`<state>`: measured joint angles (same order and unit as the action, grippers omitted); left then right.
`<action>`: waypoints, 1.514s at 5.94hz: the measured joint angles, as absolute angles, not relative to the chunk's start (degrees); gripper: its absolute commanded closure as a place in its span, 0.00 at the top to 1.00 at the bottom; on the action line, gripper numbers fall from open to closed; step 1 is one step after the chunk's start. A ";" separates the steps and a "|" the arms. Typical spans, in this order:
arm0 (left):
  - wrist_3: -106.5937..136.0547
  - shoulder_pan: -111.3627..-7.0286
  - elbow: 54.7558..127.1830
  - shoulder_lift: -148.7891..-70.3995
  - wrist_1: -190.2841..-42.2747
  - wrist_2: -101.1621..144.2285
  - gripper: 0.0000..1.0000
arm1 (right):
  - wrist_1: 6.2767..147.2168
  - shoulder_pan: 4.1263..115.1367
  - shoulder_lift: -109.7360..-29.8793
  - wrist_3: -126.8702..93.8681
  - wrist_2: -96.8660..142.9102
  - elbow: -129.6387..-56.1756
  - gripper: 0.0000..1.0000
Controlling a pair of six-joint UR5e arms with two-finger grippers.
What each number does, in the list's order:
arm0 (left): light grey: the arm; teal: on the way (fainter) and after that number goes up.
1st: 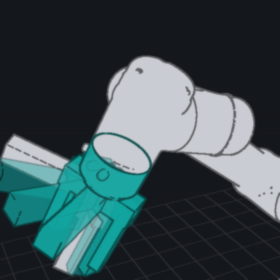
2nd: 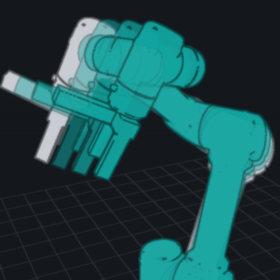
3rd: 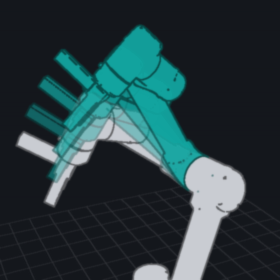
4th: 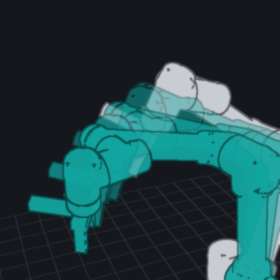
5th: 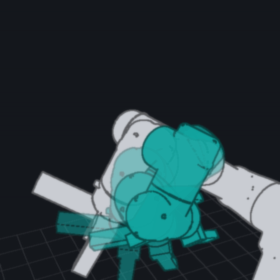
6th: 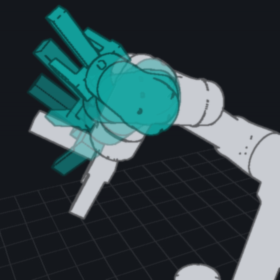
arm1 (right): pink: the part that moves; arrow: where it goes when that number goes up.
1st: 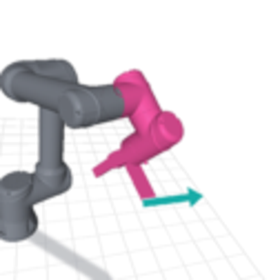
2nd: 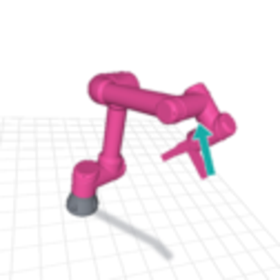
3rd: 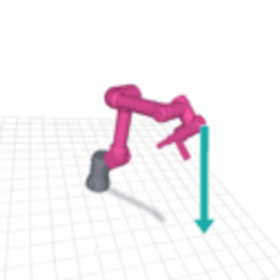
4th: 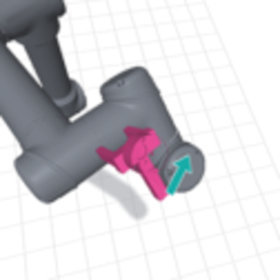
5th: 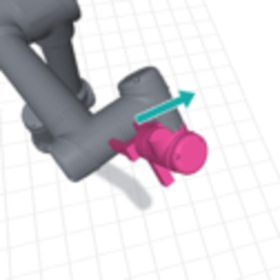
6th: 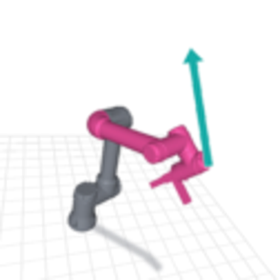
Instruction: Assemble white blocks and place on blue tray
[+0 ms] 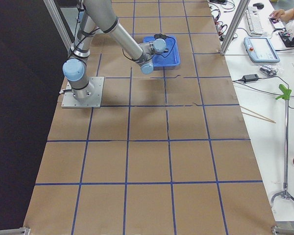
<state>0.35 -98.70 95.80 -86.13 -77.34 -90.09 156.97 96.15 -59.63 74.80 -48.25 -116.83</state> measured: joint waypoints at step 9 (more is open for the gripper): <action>0.35 -98.62 95.80 -86.13 -77.34 -90.09 0.99 | 156.80 96.15 -59.51 74.71 -48.69 -116.89 0.34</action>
